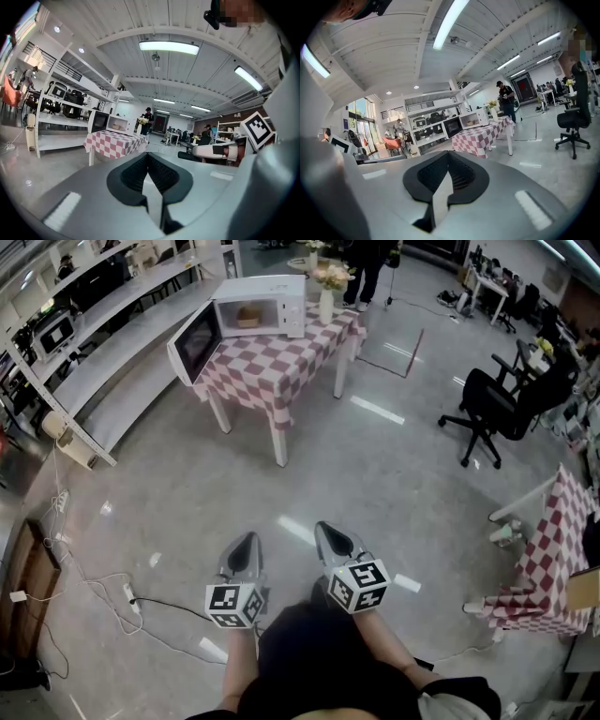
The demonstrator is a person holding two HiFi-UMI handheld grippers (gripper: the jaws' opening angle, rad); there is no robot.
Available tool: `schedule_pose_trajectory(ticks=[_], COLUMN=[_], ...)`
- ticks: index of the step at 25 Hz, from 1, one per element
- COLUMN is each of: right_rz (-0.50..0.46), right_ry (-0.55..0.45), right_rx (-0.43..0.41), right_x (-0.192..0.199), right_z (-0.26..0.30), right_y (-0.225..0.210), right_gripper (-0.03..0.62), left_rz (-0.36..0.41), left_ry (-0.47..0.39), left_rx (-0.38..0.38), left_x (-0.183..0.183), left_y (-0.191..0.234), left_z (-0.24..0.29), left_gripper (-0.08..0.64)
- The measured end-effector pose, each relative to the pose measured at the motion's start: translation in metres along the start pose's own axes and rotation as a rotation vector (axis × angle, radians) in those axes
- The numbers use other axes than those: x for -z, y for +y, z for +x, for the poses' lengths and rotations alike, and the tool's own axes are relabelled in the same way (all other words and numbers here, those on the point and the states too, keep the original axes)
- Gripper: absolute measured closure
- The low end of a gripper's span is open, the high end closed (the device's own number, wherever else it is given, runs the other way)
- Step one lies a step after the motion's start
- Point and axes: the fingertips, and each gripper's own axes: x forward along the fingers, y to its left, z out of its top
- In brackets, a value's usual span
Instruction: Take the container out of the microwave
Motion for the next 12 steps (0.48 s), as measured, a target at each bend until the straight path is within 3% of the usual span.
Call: schedule_pose_trajectory(ticks=[12], right_rz=[-0.005], right_ry=[0.023], right_rx=[-0.037], right_x=[-0.014], right_z=[0.053], right_y=[-0.015], right_gripper=[0.591], left_rz=[-0.001], left_ry=[0.005], left_rx=[0.005], left_x=[-0.006], left_y=[0.014], left_z=[0.044], left_gripper=[0.551])
